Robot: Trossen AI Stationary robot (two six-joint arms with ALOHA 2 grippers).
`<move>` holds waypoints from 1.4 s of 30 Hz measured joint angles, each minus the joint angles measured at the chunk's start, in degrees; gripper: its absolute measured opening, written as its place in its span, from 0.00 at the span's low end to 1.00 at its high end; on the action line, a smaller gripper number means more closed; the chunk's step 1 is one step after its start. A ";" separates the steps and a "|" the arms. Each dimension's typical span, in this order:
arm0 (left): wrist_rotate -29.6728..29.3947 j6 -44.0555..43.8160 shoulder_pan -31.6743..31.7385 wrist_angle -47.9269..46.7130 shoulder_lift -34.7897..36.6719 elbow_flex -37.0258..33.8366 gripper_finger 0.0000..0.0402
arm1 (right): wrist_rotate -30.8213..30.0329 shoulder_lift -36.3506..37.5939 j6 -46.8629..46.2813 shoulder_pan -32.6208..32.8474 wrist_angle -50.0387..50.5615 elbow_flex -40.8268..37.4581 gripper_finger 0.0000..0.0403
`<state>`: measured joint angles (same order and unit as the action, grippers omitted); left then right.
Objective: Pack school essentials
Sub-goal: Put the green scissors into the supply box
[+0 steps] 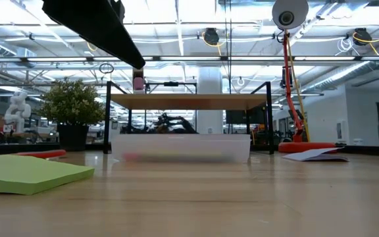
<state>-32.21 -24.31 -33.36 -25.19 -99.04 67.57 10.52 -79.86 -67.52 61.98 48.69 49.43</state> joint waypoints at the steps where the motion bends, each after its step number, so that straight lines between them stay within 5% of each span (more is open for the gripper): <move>1: 0.00 -0.03 0.00 0.00 0.00 0.00 0.37 | -0.10 -0.63 0.65 0.59 -0.04 0.00 0.39; 34: 0.20 0.02 0.00 0.20 0.00 0.00 0.37 | -1.22 -4.43 10.15 2.25 -9.29 -7.83 0.39; 42: 0.77 0.12 0.02 -0.79 0.00 0.00 0.37 | -2.30 -4.48 9.52 2.25 -9.57 -8.92 0.23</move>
<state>-31.44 -24.19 -33.34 -25.98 -99.04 67.57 8.22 -84.33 -58.00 64.23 39.11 40.51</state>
